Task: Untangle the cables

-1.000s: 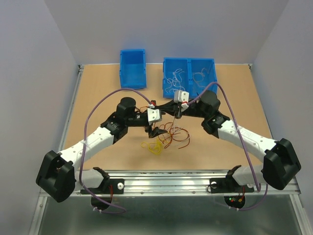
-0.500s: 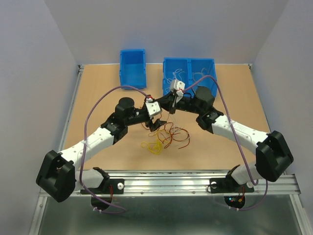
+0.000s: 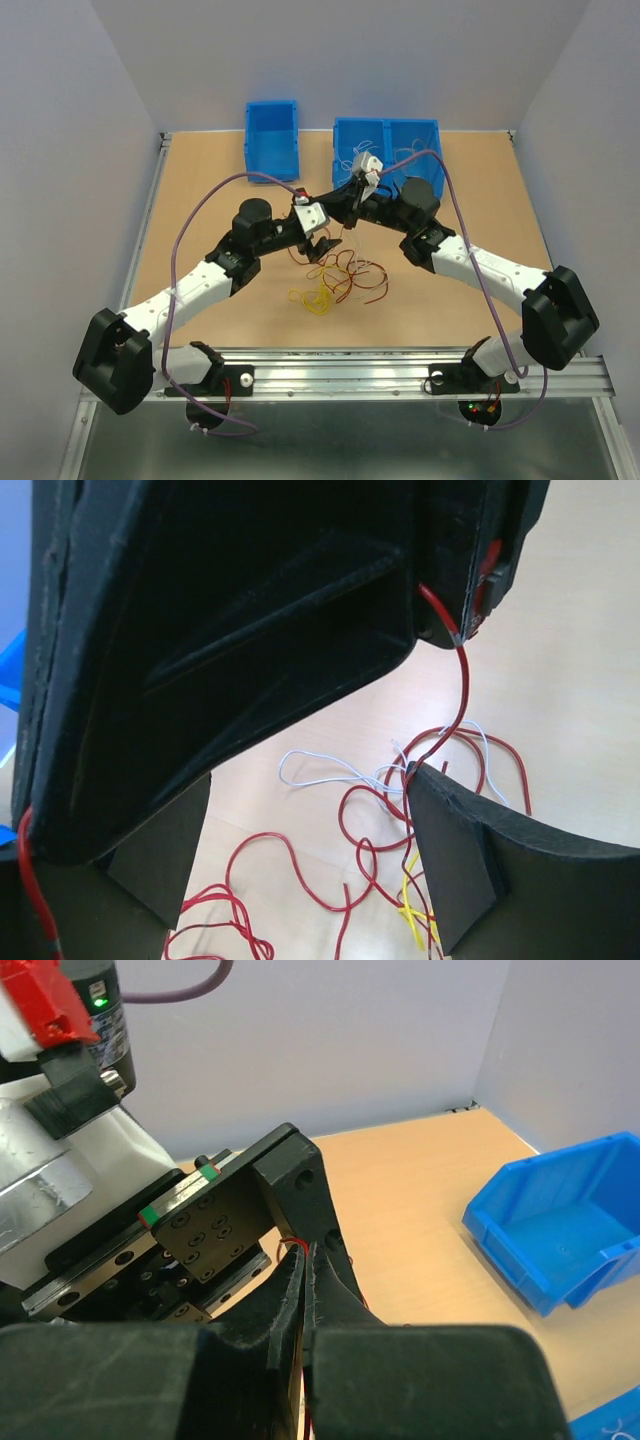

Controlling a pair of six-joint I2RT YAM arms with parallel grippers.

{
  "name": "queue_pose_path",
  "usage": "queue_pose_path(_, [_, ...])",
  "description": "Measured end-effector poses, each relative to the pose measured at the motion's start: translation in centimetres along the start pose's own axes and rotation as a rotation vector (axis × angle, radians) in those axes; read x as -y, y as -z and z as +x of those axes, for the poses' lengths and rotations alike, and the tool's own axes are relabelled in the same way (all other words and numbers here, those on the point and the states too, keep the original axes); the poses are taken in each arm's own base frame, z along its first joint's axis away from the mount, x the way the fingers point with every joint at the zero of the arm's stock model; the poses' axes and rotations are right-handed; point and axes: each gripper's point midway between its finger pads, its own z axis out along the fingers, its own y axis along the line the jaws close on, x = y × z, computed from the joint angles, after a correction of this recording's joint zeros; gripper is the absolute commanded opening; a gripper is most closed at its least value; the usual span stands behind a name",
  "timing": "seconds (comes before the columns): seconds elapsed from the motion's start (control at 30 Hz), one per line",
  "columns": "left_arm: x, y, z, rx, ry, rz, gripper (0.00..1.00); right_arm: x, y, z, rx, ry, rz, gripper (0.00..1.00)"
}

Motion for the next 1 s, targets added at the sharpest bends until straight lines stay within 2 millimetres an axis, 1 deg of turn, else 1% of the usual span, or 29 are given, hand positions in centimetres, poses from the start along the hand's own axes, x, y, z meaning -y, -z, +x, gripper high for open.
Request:
queue_pose_path(0.07, [-0.2, 0.1, 0.0, 0.002, 0.000, -0.012, 0.89, 0.2, 0.0, -0.2, 0.007, -0.026, 0.018, 0.01])
queue_pose_path(0.13, [-0.2, 0.1, 0.1, -0.001, 0.001, -0.020, 0.85, 0.6, 0.0, -0.4, 0.018, -0.048, 0.046, 0.01])
queue_pose_path(0.17, [-0.2, 0.1, 0.1, -0.001, 0.001, -0.021, 0.79, 0.8, 0.0, -0.5, 0.022, -0.060, 0.058, 0.00])
queue_pose_path(0.23, [-0.2, 0.1, 0.2, -0.004, 0.003, -0.025, 0.73, 1.2, -0.1, -0.6, 0.027, -0.080, 0.082, 0.00])
queue_pose_path(0.27, [-0.2, 0.1, 0.1, -0.002, 0.002, -0.026, 0.68, 1.4, -0.1, -0.6, 0.029, -0.088, 0.094, 0.01])
queue_pose_path(0.33, [-0.2, 0.1, 0.1, -0.002, 0.002, -0.028, 0.63, 1.9, -0.2, -0.7, 0.034, -0.109, 0.121, 0.00])
queue_pose_path(0.37, [-0.2, 0.0, 0.1, -0.003, 0.001, -0.030, 0.57, 2.1, -0.3, -0.6, 0.035, -0.119, 0.130, 0.01])
queue_pose_path(0.43, [-0.3, 0.0, 0.1, -0.004, 0.001, -0.032, 0.49, 2.2, -0.3, -0.5, 0.034, -0.134, 0.140, 0.01])
queue_pose_path(0.47, [-0.3, 0.0, 0.1, -0.004, 0.001, -0.036, 0.44, 2.3, -0.3, -0.4, 0.033, -0.143, 0.146, 0.00])
queue_pose_path(0.53, [-0.4, 0.0, 0.1, -0.005, 0.000, -0.041, 0.42, 2.4, -0.3, -0.3, 0.033, -0.154, 0.153, 0.00])
queue_pose_path(0.63, [-0.5, 0.0, 0.1, -0.002, -0.002, -0.047, 0.35, 2.5, -0.4, -0.3, 0.034, -0.169, 0.158, 0.00])
queue_pose_path(0.67, [-0.5, 0.0, 0.0, -0.002, -0.002, -0.049, 0.27, 2.5, -0.4, -0.3, 0.035, -0.173, 0.158, 0.00])
queue_pose_path(0.73, [-0.6, 0.0, 0.1, -0.004, 0.002, -0.053, 0.15, 2.5, -0.4, -0.3, 0.036, -0.177, 0.158, 0.01])
queue_pose_path(0.77, [-0.7, 0.0, 0.1, -0.004, 0.000, -0.058, 0.02, 2.4, -0.4, -0.3, 0.036, -0.178, 0.158, 0.01])
queue_pose_path(0.83, [-0.9, 0.1, 0.1, -0.005, 0.003, -0.068, 0.00, 2.4, -0.4, -0.3, 0.036, -0.181, 0.157, 0.00])
queue_pose_path(0.87, [-1.0, 0.1, 0.1, -0.006, 0.003, -0.074, 0.00, 2.4, -0.4, -0.3, 0.036, -0.181, 0.156, 0.03])
queue_pose_path(0.93, [-1.1, 0.1, 0.1, -0.007, 0.006, -0.080, 0.00, 2.4, -0.4, -0.4, 0.037, -0.181, 0.156, 0.13])
queue_pose_path(0.97, [-1.1, 0.1, 0.1, -0.007, 0.006, -0.082, 0.00, 2.4, -0.4, -0.5, 0.039, -0.179, 0.157, 0.28])
queue_pose_path(1.0, [-1.1, 0.1, 0.1, -0.008, 0.008, -0.085, 0.00, 2.4, -0.3, -0.6, 0.041, -0.178, 0.157, 0.37])
